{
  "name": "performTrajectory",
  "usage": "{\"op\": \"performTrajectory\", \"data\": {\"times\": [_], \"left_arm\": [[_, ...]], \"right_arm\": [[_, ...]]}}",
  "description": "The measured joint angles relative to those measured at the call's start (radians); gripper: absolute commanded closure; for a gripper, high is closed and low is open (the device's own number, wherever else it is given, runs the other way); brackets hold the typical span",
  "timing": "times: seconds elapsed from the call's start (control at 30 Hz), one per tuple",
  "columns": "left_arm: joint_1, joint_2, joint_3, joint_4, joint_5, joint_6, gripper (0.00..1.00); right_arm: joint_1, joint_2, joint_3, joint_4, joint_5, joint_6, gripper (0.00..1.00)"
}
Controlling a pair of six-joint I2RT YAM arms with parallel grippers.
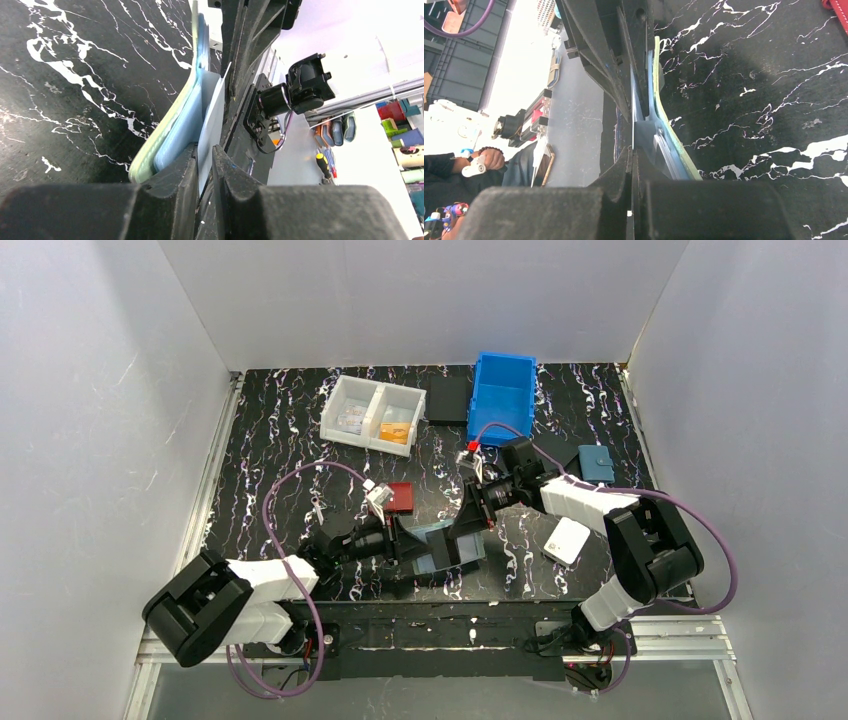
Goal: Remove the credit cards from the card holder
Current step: Remove the credit card from the card holder.
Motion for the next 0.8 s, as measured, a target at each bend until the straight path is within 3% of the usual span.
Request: {"op": "performTrajectory", "data": {"times": [0.13,0.23,0.3,0.67,0.8], "left_arm": [[0.007,-0.005,-0.005,0.014,0.015,-0.012,0.85],[0.009,-0.006,-0.005,0.020,0.025,-0.019,0.97],[0.014,-0.006,-0.008,0.022,0.027,-0.026,1.00],[0.071,-0.005,-0.103,0.029,0.007,-0.058,1.00],[0.084,0.027,-0.114,0.023,-0.019,-0.080,0.88]], "right_arm": [[-0.002,0.000,0.000,-0.001,0.000,-0.001,0.99],[-0.002,0.000,0.000,-0.003,0.000,-0.001,0.99],[-0.002,0.000,0.000,-0.010,0.004,-0.008,0.99],[-0.006,0.014,0.034,-0.200,0.183,-0.183,0.99],[-0.009,0.017,0.044,-0.242,0.235,-0.218,0.99]]}}
